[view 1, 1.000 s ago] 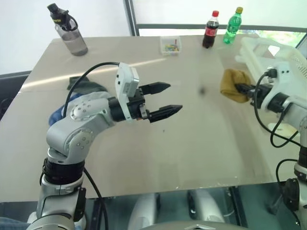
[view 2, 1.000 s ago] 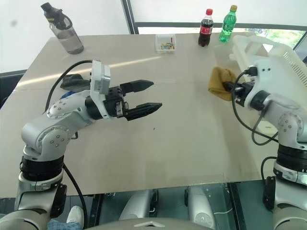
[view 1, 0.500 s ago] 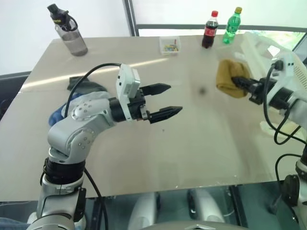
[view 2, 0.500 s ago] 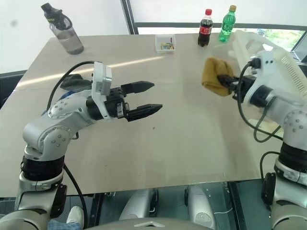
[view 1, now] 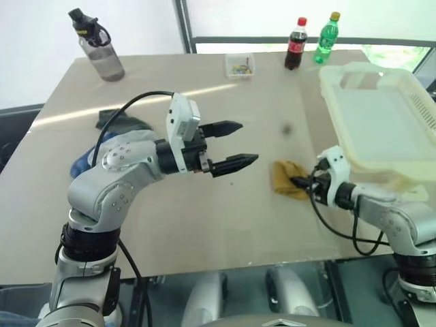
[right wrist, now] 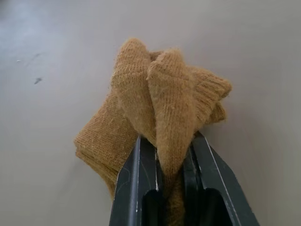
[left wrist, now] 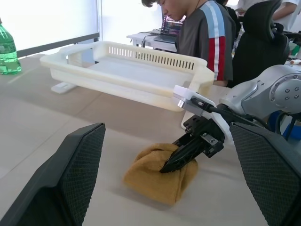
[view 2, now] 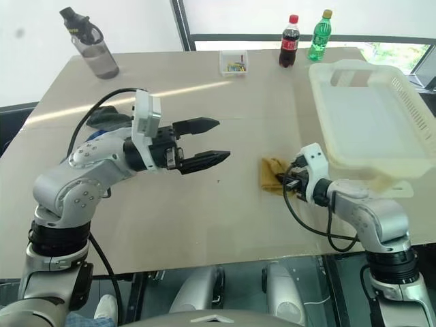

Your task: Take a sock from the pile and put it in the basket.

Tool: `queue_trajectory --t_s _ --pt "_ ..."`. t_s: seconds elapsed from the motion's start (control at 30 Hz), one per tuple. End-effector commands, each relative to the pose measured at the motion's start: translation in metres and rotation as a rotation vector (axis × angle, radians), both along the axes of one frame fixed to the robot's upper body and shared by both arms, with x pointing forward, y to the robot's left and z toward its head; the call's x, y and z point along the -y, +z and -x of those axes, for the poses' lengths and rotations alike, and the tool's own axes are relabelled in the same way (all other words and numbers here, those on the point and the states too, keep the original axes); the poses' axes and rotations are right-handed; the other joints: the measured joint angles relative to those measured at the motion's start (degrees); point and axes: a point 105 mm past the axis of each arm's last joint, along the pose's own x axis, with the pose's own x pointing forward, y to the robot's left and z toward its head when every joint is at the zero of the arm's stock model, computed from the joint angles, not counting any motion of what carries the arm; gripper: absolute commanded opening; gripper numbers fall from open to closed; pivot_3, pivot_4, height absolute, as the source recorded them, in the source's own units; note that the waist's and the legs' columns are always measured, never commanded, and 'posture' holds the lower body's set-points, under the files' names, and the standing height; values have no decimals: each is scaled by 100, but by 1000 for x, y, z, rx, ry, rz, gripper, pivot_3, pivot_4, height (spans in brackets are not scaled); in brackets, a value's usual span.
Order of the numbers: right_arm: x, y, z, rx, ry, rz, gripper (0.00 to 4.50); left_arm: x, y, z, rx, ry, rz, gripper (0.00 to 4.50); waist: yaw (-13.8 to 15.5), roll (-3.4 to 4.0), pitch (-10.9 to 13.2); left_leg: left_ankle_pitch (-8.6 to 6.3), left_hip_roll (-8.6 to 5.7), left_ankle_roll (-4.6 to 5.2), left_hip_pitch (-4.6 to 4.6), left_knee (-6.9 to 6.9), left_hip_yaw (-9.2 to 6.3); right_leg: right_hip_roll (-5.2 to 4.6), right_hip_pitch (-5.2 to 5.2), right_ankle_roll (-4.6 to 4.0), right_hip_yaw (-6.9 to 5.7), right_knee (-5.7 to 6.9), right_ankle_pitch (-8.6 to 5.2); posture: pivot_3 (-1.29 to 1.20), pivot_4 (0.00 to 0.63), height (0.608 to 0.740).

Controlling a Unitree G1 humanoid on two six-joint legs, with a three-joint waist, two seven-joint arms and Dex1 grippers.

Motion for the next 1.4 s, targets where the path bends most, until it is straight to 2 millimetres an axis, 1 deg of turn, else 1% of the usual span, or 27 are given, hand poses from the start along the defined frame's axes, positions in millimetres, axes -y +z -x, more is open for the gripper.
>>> queue_trajectory --t_s 0.03,0.07,0.2,0.27,0.3,0.33,0.37,0.43,0.53,0.63,0.7,0.8,0.97,1.1,1.13,1.17,1.2,1.23,1.27,1.33,1.4 --pt "2 42 -4 145 0 -42 55 -2 10 2 46 -4 -1 4500 2 0 0 0 1 0 0 2 0 1 0 0 0 1 0 0 150 740" --pt "4 47 -5 156 -4 -46 55 -2 10 2 45 -4 -2 4500 9 0 0 0 1 0 0 3 -1 1 1 0 -1 2 0 0 150 740" --pt "22 96 -11 269 -38 -112 55 -2 8 2 41 -5 -5 4500 36 -2 2 0 0 0 -6 5 -1 -1 0 0 -2 -2 0 0 150 740" --pt "40 117 -19 314 -111 -130 55 -2 7 1 41 -5 -6 4500 38 -7 -1 0 -1 0 -7 5 -3 -4 2 0 -5 -6 0 0 150 740" --pt "51 123 -24 326 -160 -131 55 -1 7 1 42 -6 -5 4500 35 -8 0 0 -1 0 -7 5 -4 -4 2 -1 -6 -6 0 0 150 740" --pt "66 126 -30 334 -222 -111 55 -1 7 1 43 -7 -5 4500 34 -8 0 0 -1 0 -8 4 0 -4 0 -1 -3 -4 0 0 150 740" --pt "76 128 -33 336 -261 -97 55 -1 8 1 44 -8 -5 4500 41 -8 0 0 -2 0 -7 4 2 -4 0 -1 -2 -5 1 0 150 740" --pt "104 129 -40 331 -351 -60 55 0 8 1 50 -8 -7 4500 64 -9 1 0 -5 0 -8 5 0 -7 1 -1 -3 -5 0 0 150 740" --pt "130 131 -47 310 -434 -103 55 0 8 0 55 -6 -9 4500 44 -10 1 0 -7 1 -9 5 2 -9 2 -1 -2 -9 0 0 150 740" --pt "152 125 -56 261 -518 -160 55 0 8 -1 58 -5 -11 4500 -13 -10 2 0 -6 1 -5 3 11 -7 0 -1 6 -5 1 0 150 740" --pt "163 121 -61 236 -562 -169 55 1 8 -1 63 -4 -15 4500 -18 -10 2 0 -3 1 -4 3 9 -4 0 -1 6 -3 1 0 150 740" --pt "180 108 -69 174 -637 -166 55 1 10 -3 78 3 -22 4500 -16 -10 2 0 -3 1 -5 3 11 -4 0 -1 6 -3 1 0 150 740" --pt "193 94 -79 110 -693 -128 55 0 10 -4 81 9 -22 4500 -6 -10 2 0 -4 1 -7 3 12 -5 -1 -1 6 -6 1 0 150 740" --pt "204 89 -85 109 -730 -65 55 -1 8 -6 83 18 -28 4500 -6 -9 2 0 -4 1 -6 3 14 -5 -1 -1 9 -6 1 0 150 740" --pt "205 89 -86 109 -727 -65 1073 -1 8 -6 84 19 -28 4500 -3 -9 2 0 -4 1 -6 3 14 -5 -1 -1 9 -5 1 0 150 740" --pt "204 90 -87 112 -716 -61 1545 -1 8 -7 85 20 -28 4500 -2 -9 2 0 -4 0 -6 3 13 -5 -1 -1 8 -5 1 0 150 740" --pt "204 91 -87 115 -708 -55 1854 -2 8 -7 85 22 -28 4500 0 -9 2 0 -4 1 -6 3 12 -5 -1 -1 7 -6 1 0 150 740" --pt "204 91 -87 118 -708 -55 2328 -2 8 -7 85 23 -27 4500 1 -10 2 0 -4 1 -6 3 12 -5 -1 -1 7 -6 1 0 150 740" --pt "204 92 -87 120 -707 -55 2947 -2 8 -7 85 24 -27 4500 3 -10 2 0 -4 1 -7 3 12 -5 -1 -1 7 -7 1 0 150 740" --pt "204 94 -87 129 -699 -44 3875 -3 7 -7 80 26 -28 4500 6 -10 2 0 -4 1 -7 3 13 -5 -1 0 8 -7 1 0 150 740" --pt "205 98 -85 142 -693 -32 3875 -3 6 -6 73 26 -33 4500 7 -9 2 0 -4 0 -7 3 13 -5 -1 0 8 -6 1 0 150 740"
